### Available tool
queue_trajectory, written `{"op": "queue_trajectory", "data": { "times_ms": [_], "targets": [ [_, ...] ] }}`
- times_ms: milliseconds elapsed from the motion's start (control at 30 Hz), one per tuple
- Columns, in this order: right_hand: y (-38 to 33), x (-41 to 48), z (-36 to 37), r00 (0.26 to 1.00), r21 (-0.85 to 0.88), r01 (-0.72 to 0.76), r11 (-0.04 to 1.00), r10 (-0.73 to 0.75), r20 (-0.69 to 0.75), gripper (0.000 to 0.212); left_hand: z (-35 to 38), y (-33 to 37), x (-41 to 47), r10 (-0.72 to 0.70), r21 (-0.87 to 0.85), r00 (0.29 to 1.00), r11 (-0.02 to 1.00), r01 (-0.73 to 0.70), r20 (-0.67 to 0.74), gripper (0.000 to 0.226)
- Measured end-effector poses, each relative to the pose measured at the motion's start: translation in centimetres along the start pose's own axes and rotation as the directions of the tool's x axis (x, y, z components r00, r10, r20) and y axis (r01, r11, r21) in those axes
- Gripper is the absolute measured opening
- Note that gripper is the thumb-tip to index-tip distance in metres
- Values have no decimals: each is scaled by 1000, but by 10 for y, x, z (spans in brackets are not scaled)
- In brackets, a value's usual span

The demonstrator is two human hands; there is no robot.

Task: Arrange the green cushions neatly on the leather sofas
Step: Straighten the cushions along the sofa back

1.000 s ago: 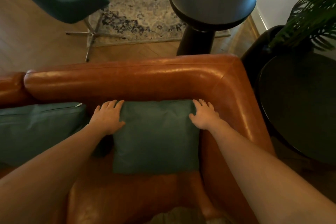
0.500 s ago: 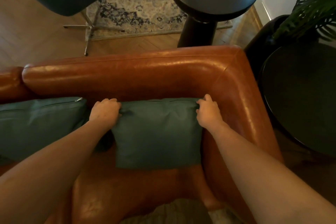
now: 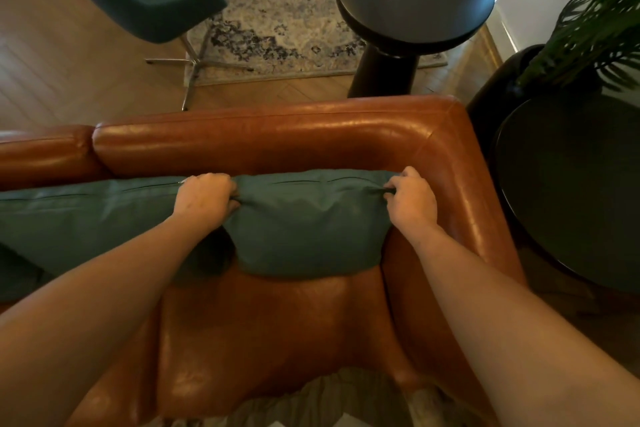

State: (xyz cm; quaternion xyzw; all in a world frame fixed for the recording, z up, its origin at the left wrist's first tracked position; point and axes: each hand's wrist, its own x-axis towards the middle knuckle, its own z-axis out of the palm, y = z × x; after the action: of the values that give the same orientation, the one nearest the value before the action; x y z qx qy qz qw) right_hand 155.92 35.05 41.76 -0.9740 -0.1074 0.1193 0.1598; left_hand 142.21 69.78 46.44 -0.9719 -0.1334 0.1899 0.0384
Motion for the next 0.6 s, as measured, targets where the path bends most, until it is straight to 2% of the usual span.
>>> {"op": "queue_trajectory", "data": {
  "times_ms": [67,167,233,267,333,400,433,500,600],
  "targets": [
    [-5,2,-3,1000,11,-9,1000,9,-17,16,-1,-2,-1,-38,-55,998,998,36,-44,23],
    [-13,1,-3,999,11,-33,999,32,26,30,2,3,0,-56,-95,998,994,57,13,31],
    [-18,-5,-4,997,32,-51,998,49,62,40,7,11,-2,-68,-46,997,996,70,34,47],
    [-21,-10,-4,998,-11,-39,999,40,55,45,11,15,-4,-72,-29,997,997,73,25,58],
    [-30,-20,-5,999,-162,36,986,-32,27,53,16,23,-10,-36,-47,998,998,34,-48,76],
    [-48,-29,-3,988,-161,142,977,-130,83,60,19,29,-15,23,-118,991,992,-39,-134,88],
    [-57,-32,1,975,-123,191,974,-173,142,60,21,32,-16,50,-148,991,987,-68,-121,89],
    [-71,-37,13,937,-65,221,973,-193,292,60,28,39,-16,92,-150,995,985,-86,31,85],
    [-72,-41,34,873,-90,172,981,-110,475,60,37,43,-10,109,-73,963,993,-94,247,82]
  ]
}}
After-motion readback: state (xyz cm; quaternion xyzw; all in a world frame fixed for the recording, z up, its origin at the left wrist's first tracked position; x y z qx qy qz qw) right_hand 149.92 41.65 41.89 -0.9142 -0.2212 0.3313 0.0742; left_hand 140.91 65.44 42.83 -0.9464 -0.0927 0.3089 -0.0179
